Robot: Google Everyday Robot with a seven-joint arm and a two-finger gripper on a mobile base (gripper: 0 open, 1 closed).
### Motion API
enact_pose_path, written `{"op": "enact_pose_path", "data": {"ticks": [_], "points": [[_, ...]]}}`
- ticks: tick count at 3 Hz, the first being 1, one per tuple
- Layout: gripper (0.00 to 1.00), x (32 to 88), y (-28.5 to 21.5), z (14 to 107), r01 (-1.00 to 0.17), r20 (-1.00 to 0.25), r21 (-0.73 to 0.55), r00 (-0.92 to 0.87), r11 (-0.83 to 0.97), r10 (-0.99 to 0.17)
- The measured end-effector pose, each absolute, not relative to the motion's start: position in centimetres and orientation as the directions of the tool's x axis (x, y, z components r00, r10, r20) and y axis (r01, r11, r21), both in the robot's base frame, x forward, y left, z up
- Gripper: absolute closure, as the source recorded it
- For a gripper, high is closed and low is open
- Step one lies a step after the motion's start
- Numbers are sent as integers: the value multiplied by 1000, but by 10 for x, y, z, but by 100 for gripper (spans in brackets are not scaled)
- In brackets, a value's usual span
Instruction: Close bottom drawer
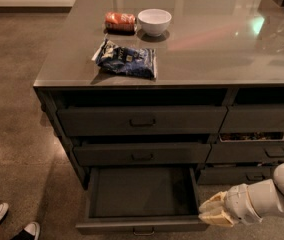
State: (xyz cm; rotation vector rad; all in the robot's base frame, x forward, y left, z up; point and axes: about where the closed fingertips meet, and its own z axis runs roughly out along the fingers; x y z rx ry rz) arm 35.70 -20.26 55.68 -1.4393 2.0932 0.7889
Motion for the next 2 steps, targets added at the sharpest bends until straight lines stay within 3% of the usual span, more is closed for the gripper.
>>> {"op": "enact_pose_path", "data": {"ticks": [1,2], "points": [[88,357,-203,557,-941,-667,190,-334,282,-666],[100,357,-203,557,-939,-669,179,-335,293,-664]]}}
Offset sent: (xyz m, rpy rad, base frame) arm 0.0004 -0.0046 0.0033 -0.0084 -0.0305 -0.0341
